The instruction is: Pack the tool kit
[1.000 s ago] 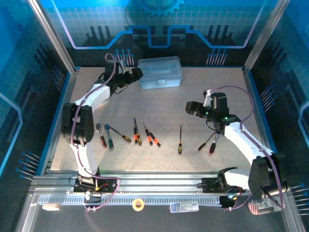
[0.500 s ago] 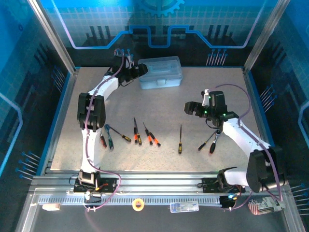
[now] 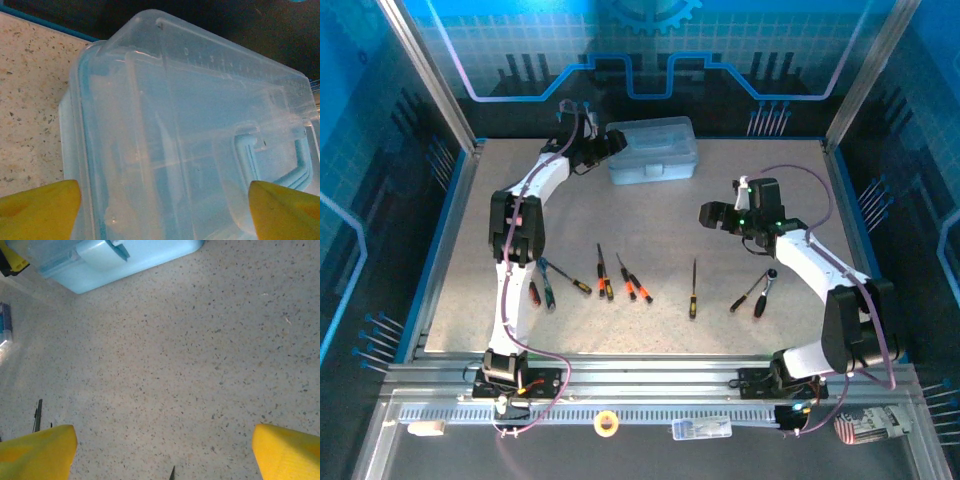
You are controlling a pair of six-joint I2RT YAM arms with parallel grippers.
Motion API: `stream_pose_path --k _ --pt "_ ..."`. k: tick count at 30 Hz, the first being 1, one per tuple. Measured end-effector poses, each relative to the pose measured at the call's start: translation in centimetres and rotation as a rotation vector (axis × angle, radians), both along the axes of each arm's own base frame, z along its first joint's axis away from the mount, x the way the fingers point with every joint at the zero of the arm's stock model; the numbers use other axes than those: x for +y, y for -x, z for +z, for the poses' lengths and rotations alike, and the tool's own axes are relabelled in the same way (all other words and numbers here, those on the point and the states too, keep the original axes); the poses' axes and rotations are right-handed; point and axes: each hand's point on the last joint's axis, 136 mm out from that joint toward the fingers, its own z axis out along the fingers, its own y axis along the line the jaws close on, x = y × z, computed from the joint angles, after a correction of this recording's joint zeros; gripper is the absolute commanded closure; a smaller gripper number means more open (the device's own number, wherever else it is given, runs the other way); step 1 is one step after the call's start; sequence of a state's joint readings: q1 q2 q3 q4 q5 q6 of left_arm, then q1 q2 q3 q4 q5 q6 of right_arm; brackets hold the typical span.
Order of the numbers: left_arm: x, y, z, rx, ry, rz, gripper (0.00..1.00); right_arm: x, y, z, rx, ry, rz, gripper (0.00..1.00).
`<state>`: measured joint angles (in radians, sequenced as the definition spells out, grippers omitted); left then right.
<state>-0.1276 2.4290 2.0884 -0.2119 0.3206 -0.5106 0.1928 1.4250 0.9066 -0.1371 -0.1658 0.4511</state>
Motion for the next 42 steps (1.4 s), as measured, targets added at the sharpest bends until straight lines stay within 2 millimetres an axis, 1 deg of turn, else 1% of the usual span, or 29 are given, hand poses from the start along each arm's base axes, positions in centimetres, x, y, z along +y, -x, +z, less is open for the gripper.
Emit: stream_pose_path --k 3,5,9,12,14,17,21,23,25,27,29,30,32,34,36,38,40,42 --pt "-0.1 0.7 -0.1 0.002 0.025 -0.001 0.19 -0.1 -0.1 0.1 -0.002 -0.002 -0.002 0.10" --pt "-0.1 1.7 -0.2 0.013 0.034 0.003 0.20 -0.1 -0.1 0.1 -0.002 -0.003 -0.003 0.12" --pt "-0.6 4.6 -0.1 0.041 0.044 0.001 0.20 0.2 -0.1 0.3 -0.004 -0.021 0.004 0.13" --pt "-1.9 7.2 -0.1 0.071 0.062 -0.009 0.20 0.3 -0.1 0.6 -0.014 -0.038 0.005 0.13" --pt "-3.2 8.9 -0.2 0.086 0.072 -0.026 0.19 0.4 0.0 0.9 -0.021 -0.043 0.006 0.12" --pt "-5.9 11.6 -0.2 0.110 0.079 -0.068 0.19 0.4 -0.1 1.4 -0.041 -0.046 0.006 0.12" --pt "-9.8 14.5 -0.2 0.144 0.113 -0.129 0.18 0.2 -0.2 1.6 -0.046 -0.042 0.006 0.12" --pt "-11.6 15.8 -0.3 0.161 0.120 -0.162 0.18 0.0 -0.6 2.0 -0.053 -0.043 0.000 0.12" --pt "-13.5 17.0 -0.2 0.166 0.119 -0.203 0.16 -0.2 -0.9 2.5 -0.064 -0.048 -0.010 0.12" --pt "-14.9 18.5 0.4 0.159 0.120 -0.243 0.13 -0.3 -1.1 2.9 -0.069 -0.055 -0.018 0.12" --pt "-15.2 19.7 1.6 0.139 0.102 -0.280 0.07 -0.3 -1.1 2.9 -0.066 -0.062 -0.024 0.12" --pt "-15.0 20.0 2.5 0.119 0.084 -0.286 0.05 -0.3 -1.1 2.9 -0.064 -0.065 -0.028 0.13" --pt "-13.8 19.6 4.2 0.071 0.024 -0.274 0.01 -0.4 -1.1 2.9 -0.063 -0.067 -0.037 0.13" --pt "-12.5 18.1 6.3 0.019 -0.039 -0.239 0.01 -0.5 -0.9 2.7 -0.064 -0.072 -0.042 0.13" --pt "-11.0 15.9 8.5 -0.028 -0.088 -0.198 0.01 -0.5 -0.3 2.4 -0.060 -0.079 -0.048 0.13" --pt "-9.6 13.4 10.1 -0.074 -0.131 -0.162 0.01 -0.6 0.4 1.9 -0.053 -0.085 -0.052 0.13" --pt "-8.3 11.0 10.7 -0.100 -0.174 -0.134 0.01 -0.8 1.3 1.2 -0.041 -0.088 -0.058 0.11" --pt "-7.6 8.9 10.2 -0.108 -0.219 -0.125 0.01 -0.9 2.2 0.6 -0.029 -0.093 -0.066 0.08"
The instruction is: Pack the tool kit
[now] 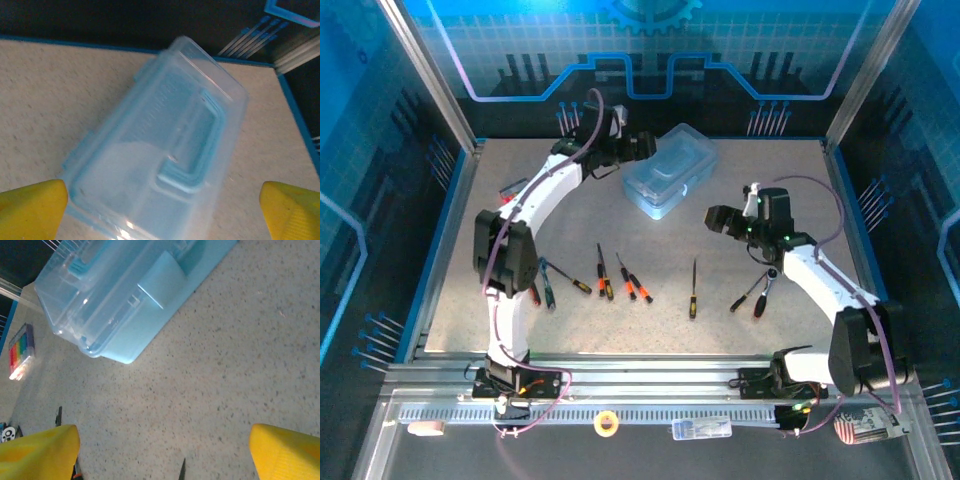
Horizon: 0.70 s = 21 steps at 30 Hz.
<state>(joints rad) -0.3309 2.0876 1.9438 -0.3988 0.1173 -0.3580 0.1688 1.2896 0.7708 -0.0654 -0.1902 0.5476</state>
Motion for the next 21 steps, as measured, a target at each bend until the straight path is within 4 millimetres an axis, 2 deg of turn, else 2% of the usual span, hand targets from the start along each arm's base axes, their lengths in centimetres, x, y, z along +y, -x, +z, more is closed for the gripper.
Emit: stream_pose_path --k 5,9,10,16,21 --pt "-0.8 -2.9 -4.4 0.028 -0.104 -0.057 0.01 0.0 1.1 -0.7 0.014 -0.022 -0.007 0.06" --pt "-1.0 -3.0 -8.8 0.094 -0.177 -0.096 0.02 0.0 1.2 -0.6 0.013 -0.025 -0.004 0.05" --pt "-1.0 -2.9 -9.3 0.105 -0.184 -0.101 0.03 0.0 1.2 -0.6 0.012 -0.025 -0.004 0.05" --pt "-0.9 -2.3 -9.6 0.096 -0.172 -0.101 0.14 0.0 1.2 -0.5 0.010 -0.024 -0.004 0.06" --pt "-0.7 0.9 -9.9 0.130 -0.102 -0.073 0.16 0.0 0.8 -0.9 0.024 -0.020 -0.008 0.08"
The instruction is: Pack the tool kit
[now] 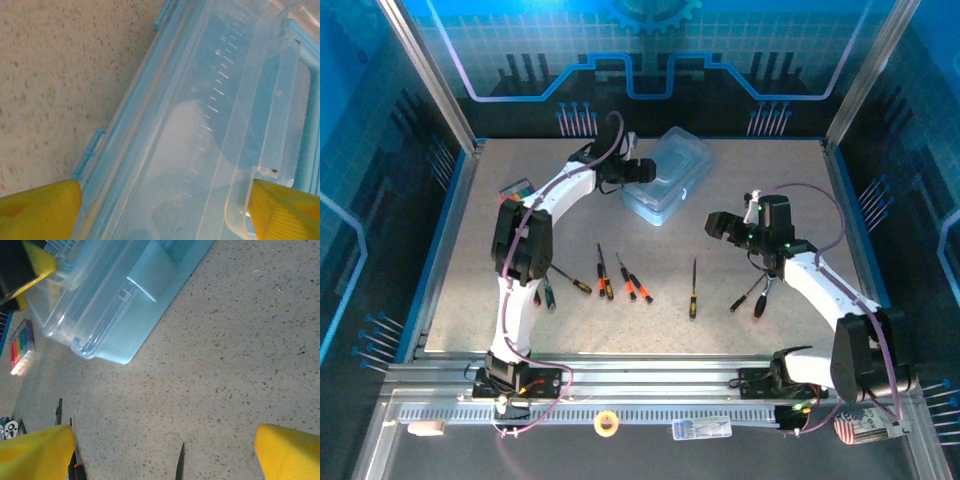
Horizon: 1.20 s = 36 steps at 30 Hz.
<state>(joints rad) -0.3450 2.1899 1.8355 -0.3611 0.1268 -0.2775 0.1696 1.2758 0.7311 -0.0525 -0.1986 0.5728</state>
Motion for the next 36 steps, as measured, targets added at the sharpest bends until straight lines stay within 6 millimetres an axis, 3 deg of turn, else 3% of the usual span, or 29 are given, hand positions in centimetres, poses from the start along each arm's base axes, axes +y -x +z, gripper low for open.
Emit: stream_pose_path --k 6,12,16,21,25,32,36 --pt "-1.6 5.7 -0.5 0.046 0.111 0.026 0.17 0.6 -1.6 -0.7 0.037 -0.005 -0.001 0.13" --pt "-4.7 10.5 -0.2 0.091 0.186 -0.017 0.17 4.6 -3.9 0.0 0.027 -0.012 0.074 0.14" --pt "-5.6 13.1 0.0 0.119 0.206 -0.044 0.16 5.7 -6.7 1.0 0.011 -0.002 0.084 0.22" --pt "-4.9 14.3 1.5 0.115 0.208 -0.045 0.16 6.3 -8.6 0.8 0.015 0.012 0.096 0.27" --pt "-4.6 14.7 3.6 0.081 0.217 -0.053 0.14 6.7 -8.4 -0.4 0.049 0.007 0.116 0.31" --pt "-3.1 15.3 6.6 -0.002 0.172 -0.043 0.04 8.4 -7.1 -0.8 0.069 0.020 0.186 0.25" --pt "-1.2 15.8 7.3 -0.056 0.121 -0.001 0.01 8.1 -7.5 0.9 0.046 0.041 0.221 0.24"
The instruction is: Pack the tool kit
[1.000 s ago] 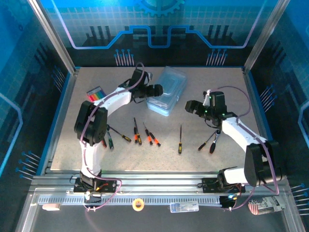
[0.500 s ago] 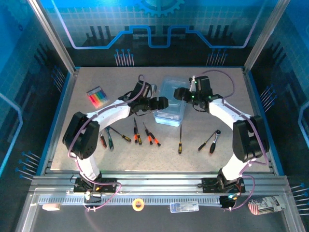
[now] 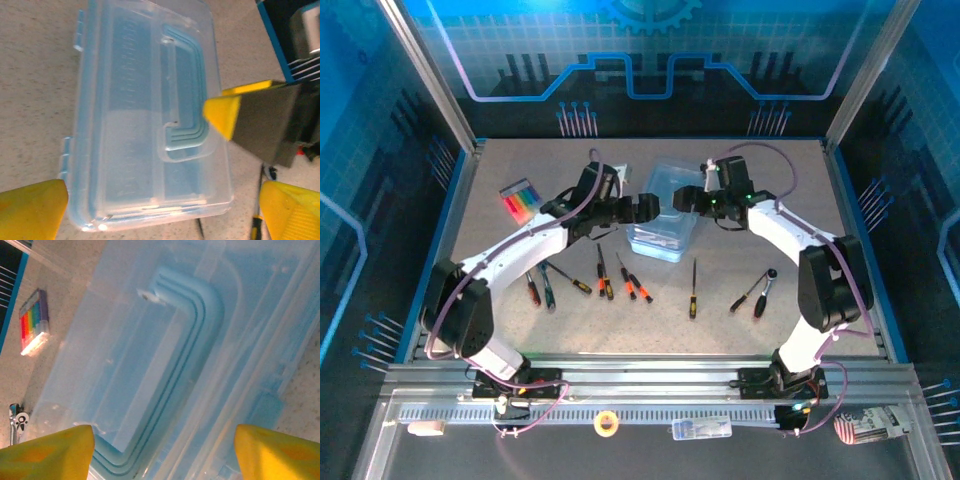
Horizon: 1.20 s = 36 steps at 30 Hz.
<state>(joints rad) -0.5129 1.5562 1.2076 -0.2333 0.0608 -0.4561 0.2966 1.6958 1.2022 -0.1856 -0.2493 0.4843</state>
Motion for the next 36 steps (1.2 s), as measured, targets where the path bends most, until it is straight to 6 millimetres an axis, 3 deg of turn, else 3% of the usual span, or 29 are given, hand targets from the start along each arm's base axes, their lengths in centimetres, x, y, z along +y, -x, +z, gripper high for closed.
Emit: stream_pose_path --k 5,9,16,19,22,26,36 --pt "2.8 -0.1 0.1 -0.045 -0.055 0.100 0.01 -2.2 -0.2 3.1 -0.065 0.008 -0.022 0.22" --pt "4.4 -0.3 -0.1 -0.088 -0.056 0.162 0.07 -2.9 0.4 4.7 -0.101 0.013 -0.031 0.20" --pt "5.7 -1.2 -0.4 -0.125 -0.048 0.228 0.06 -4.1 3.9 4.3 -0.096 -0.022 -0.016 0.21" --pt "6.1 -3.2 0.4 -0.095 -0.035 0.252 0.06 -4.2 5.6 3.6 -0.084 -0.033 -0.004 0.21" --pt "5.8 -6.0 1.4 -0.082 -0.038 0.260 0.05 -4.4 6.3 2.9 -0.069 -0.032 -0.004 0.22" --pt "4.6 -7.9 1.4 -0.045 -0.068 0.224 0.03 -4.6 6.2 2.8 -0.058 -0.028 -0.009 0.21" --pt "0.8 -9.3 -3.1 0.084 -0.169 0.064 0.01 -5.1 3.1 1.1 -0.019 -0.042 -0.022 0.19"
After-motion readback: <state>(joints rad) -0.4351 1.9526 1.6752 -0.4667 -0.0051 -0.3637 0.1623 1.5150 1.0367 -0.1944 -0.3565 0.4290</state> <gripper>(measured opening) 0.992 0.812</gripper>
